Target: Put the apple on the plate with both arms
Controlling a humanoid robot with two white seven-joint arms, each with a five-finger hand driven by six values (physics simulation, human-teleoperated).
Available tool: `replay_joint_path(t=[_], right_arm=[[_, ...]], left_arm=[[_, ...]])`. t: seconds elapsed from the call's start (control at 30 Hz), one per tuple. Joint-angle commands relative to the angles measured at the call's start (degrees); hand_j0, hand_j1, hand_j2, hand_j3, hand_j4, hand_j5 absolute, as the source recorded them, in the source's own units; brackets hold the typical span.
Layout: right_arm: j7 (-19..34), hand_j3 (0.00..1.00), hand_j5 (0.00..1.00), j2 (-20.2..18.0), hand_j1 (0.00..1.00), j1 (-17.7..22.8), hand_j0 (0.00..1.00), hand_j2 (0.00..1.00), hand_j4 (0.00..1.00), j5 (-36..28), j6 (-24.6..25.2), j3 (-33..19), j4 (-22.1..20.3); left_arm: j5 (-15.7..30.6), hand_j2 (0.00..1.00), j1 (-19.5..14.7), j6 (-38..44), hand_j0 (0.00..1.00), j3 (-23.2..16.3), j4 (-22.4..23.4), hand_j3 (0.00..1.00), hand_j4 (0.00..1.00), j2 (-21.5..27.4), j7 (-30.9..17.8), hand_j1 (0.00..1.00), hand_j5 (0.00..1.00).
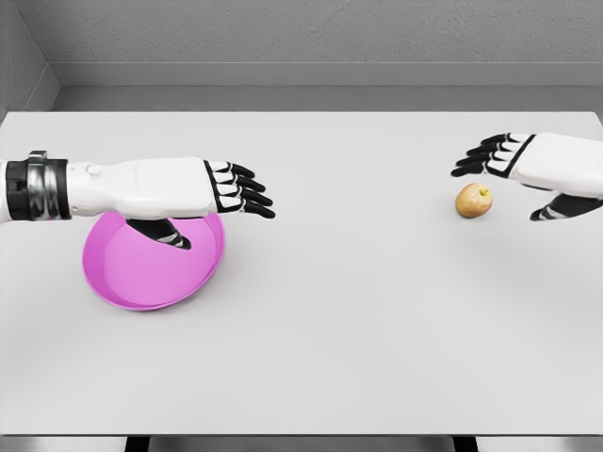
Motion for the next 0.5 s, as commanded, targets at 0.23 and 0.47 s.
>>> replay_joint_path(t=[0.23,0.47], right_arm=[[1.2,1.0,1.0,0.1,1.0,0.2,1.0,1.0,1.0,-5.1,5.1,1.7,4.9],[1.2,1.0,1.0,4.5,1.0,-1.8,1.0,1.0,1.0,-1.1,7.3,6.8,12.6]], left_arm=[[0.4,1.0,0.0,0.2,1.0,0.1,0.0,1.0,1.0,0.1,0.0,1.0,1.0],[0.4,1.0,0.0,0.2,1.0,0.1,-0.1,1.0,1.0,0.1,0.1,1.0,1.0]])
